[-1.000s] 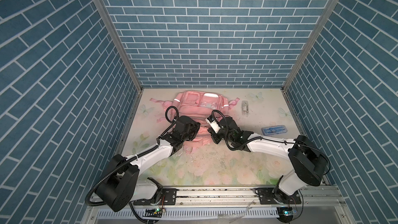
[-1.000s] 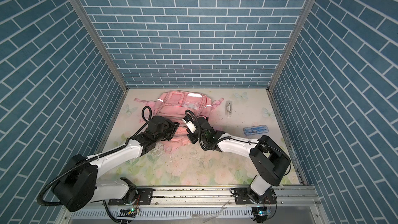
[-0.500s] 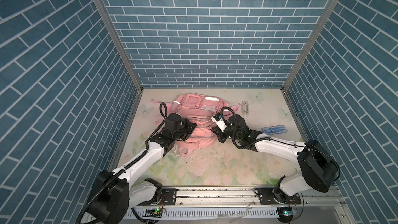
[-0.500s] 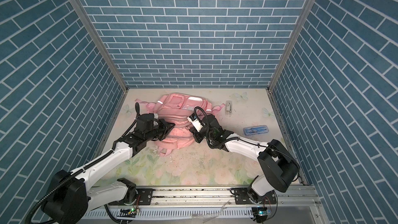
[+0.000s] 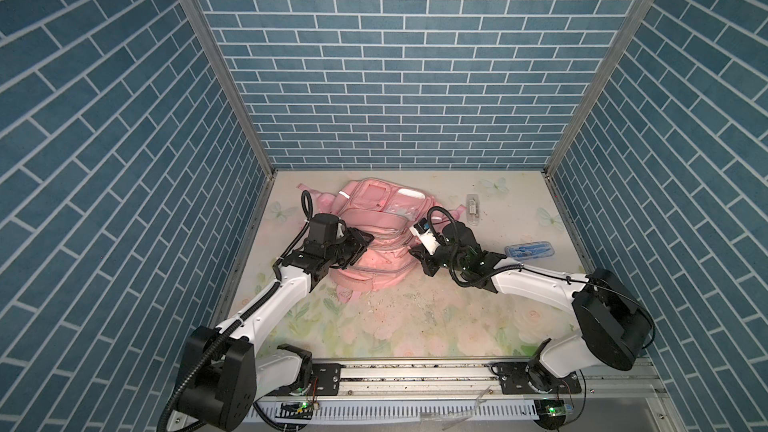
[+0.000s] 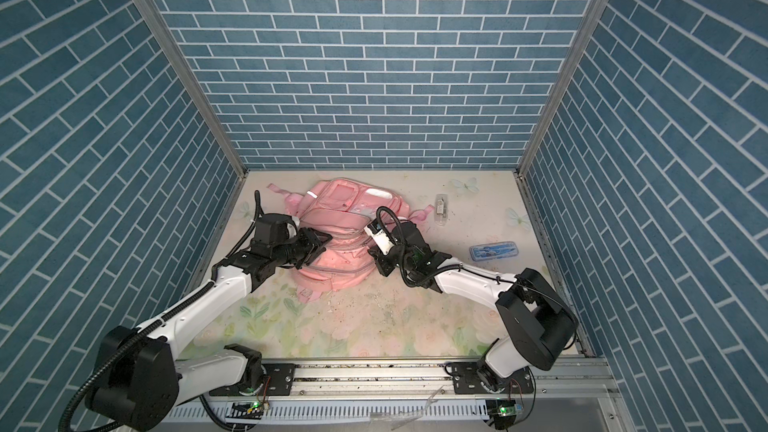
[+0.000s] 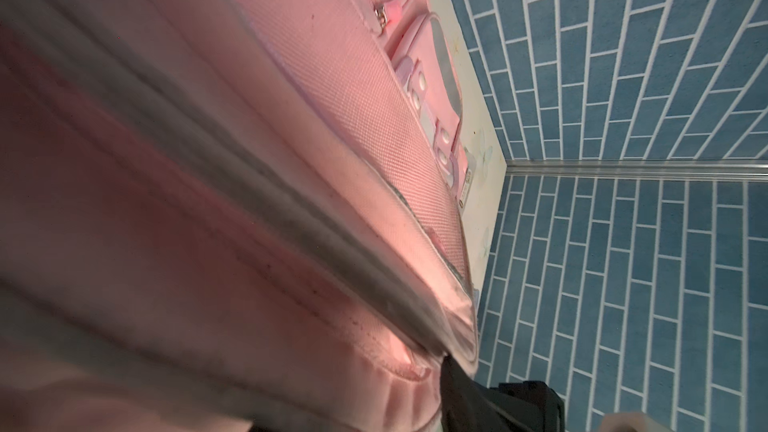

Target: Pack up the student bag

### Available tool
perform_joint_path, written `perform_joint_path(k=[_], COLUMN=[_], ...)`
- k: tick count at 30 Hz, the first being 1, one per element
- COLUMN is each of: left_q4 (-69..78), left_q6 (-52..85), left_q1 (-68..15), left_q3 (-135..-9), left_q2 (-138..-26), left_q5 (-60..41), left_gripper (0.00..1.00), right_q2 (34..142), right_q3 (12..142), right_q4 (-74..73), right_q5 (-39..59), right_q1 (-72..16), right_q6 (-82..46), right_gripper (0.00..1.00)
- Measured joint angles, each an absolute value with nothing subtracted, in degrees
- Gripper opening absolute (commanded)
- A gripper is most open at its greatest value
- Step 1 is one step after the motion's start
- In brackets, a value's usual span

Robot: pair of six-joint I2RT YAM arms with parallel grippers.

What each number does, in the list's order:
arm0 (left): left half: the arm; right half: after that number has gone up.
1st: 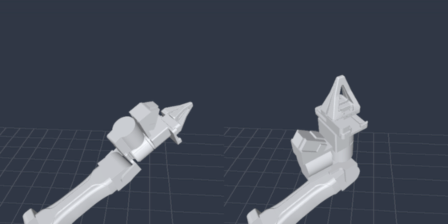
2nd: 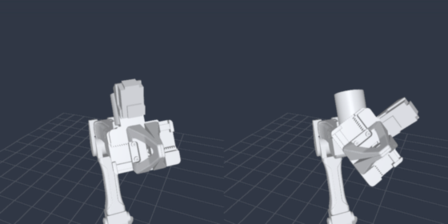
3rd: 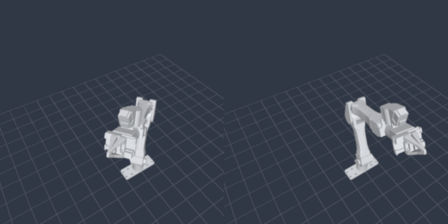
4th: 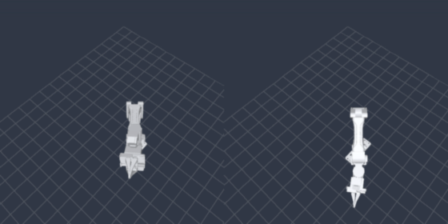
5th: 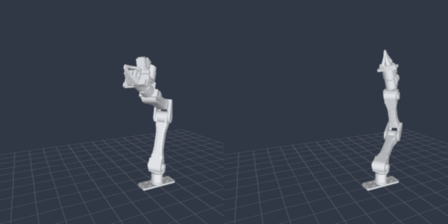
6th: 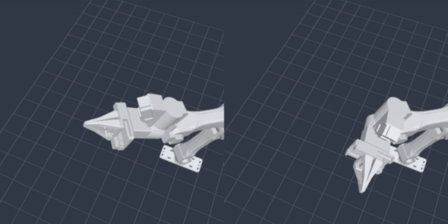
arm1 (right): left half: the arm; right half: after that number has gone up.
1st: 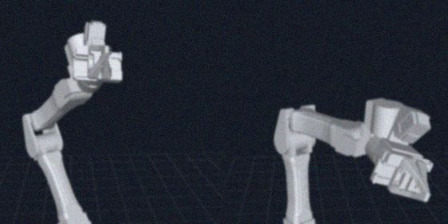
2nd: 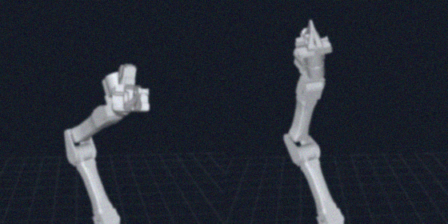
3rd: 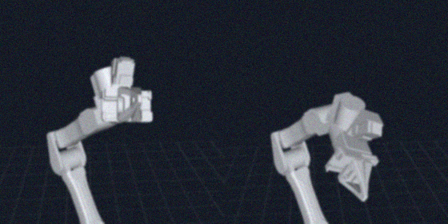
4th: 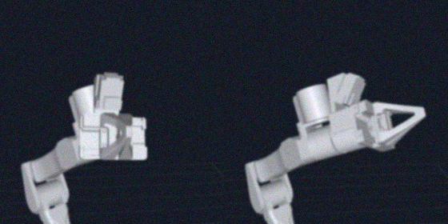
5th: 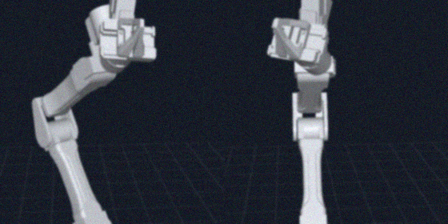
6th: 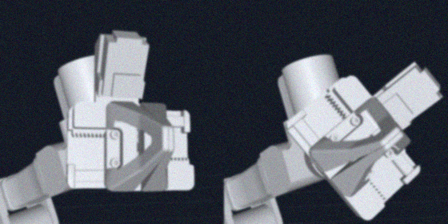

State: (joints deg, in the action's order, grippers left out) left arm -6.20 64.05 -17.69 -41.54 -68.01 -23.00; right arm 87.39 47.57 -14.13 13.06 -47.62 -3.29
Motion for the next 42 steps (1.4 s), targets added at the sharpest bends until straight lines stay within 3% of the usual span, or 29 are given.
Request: perform_joint_path(k=[3, 8, 15, 30, 32, 35, 37, 39, 42], left_q4=[-6.3, -0.3, 7.3, 12.4, 12.6, 14.4, 15.6, 16.5, 17.2], left_q6=[67.7, 80.6, 94.9, 102.9, 103.9, 105.0, 105.0, 104.4, 102.9], left_q1=[-20.3, -34.1, -46.0, -48.2, -47.9, -47.5, -47.4, -47.0, -46.1], left_q3=[-40.3, -33.3, -28.8, -29.3, -29.3, -28.6, -28.4, -28.4, -28.4], left_q2=[-63.5, -52.9, -59.5, -66.9, -68.4, -70.5, -71.1, -71.5, -72.1], left_q5=[-17.6, -6.4, 7.4, 23.4, 24.0, 24.0, 23.9, 23.6, 22.1], left_gripper=[0.55, 0.55, 0.55, 0.58, 0.49, 0.18, 0.05, 0.00, 0.00], right_q2=[88.4, 89.5, 89.5, 89.5, 89.5, 89.5, 89.6, 89.8, 89.9], right_q3=[48.4, 49.3, 49.3, 49.3, 49.3, 49.3, 49.3, 49.3, 49.3], right_q4=[-14.0, -12.9, -12.4, -12.3, -12.3, -12.0, -11.6, -11.3, -11.3], right_q5=[11.6, 11.0, 10.9, 10.8, 10.6, 10.4, 10.3, 10.2, 9.7], right_q1=[-48.9, -49.4, -49.5, -49.7, -49.8, -50.0, -50.1, -50.2, -50.2], right_q6=[-3.6, -3.7, -3.7, -3.6, -3.6, -3.6, -3.6, -3.6, -3.6], right_gripper=[0.00, 0.00, 0.00, 0.00, 0.00, 0.00, 0.00, 0.00, 0.00])
